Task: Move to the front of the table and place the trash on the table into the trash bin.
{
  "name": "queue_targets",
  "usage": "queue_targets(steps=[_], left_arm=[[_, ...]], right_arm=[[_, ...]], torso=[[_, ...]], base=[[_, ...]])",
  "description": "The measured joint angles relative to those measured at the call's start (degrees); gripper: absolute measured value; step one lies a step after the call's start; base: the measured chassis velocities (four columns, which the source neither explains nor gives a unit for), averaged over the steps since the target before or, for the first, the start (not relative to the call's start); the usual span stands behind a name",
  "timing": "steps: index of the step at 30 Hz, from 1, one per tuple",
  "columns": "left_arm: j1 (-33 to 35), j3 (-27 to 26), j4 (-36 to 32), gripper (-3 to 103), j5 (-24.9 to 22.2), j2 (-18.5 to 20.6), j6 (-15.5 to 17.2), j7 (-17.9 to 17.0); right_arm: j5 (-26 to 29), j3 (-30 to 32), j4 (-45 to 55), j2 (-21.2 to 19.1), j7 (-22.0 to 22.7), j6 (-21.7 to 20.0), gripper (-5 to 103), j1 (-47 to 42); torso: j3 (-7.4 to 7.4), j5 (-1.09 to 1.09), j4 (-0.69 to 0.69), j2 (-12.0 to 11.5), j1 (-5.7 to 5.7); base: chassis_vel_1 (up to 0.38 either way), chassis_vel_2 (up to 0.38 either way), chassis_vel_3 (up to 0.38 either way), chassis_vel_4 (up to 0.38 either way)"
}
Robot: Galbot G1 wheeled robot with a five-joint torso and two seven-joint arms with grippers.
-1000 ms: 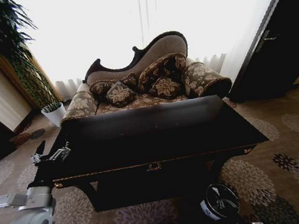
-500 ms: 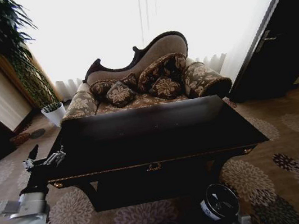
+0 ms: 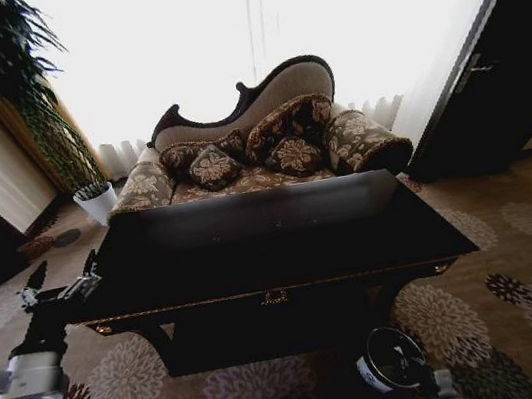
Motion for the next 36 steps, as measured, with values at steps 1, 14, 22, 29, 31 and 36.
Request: queue_targets(steps=[1,14,22,29,31,36], left_arm=[[0.00,0.00,0.00,100,0.00,0.00,0.00,0.00],[2.13,-2.10,-1.69,100,-0.86,-0.18,-0.29,0.00],[2.54,-2.43,-2.05,100,-0.97,-0.44,-0.49,-0.03],[2.86,-2.71,-2.72,100,-1.11,-0.79,-0.60,-0.04],[2.85,-2.85,-2.78,100,-1.36,-0.68,-0.63,-0.05],[2.45,-2.49,-2.73,100,-1.47,-0.35,-0.67,-0.05]], right_arm=[[0.00,0.00,0.00,0.00,0.00,0.00,2,0.00],[-1.25,-0.98,-1.75,1.02,-1.65,1.66,2,2.29],[-1.31,-0.38,-1.62,0.71,-1.70,1.65,18,1.05],[-1.03,-0.04,-0.05,0.84,-1.71,1.59,51,-0.11],[-1.03,0.31,0.28,0.85,-1.72,1.58,57,-0.50],[-0.78,2.04,3.20,1.53,-1.76,1.30,73,-2.74]], torso=[[0.00,0.00,0.00,0.00,0.00],[0.00,0.01,0.00,0.00,0.00],[0.00,0.00,-0.01,0.00,0.00],[0.00,0.00,0.00,0.00,0.00],[-0.01,0.00,0.00,0.00,0.00],[0.00,0.00,0.00,0.00,0.00]], base=[[0.000,0.000,0.000,0.000],[0.000,0.000,0.000,0.000],[0.000,0.000,0.000,0.000],[0.000,0.000,0.000,0.000],[0.000,0.000,0.000,0.000],[0.000,0.000,0.000,0.000]])
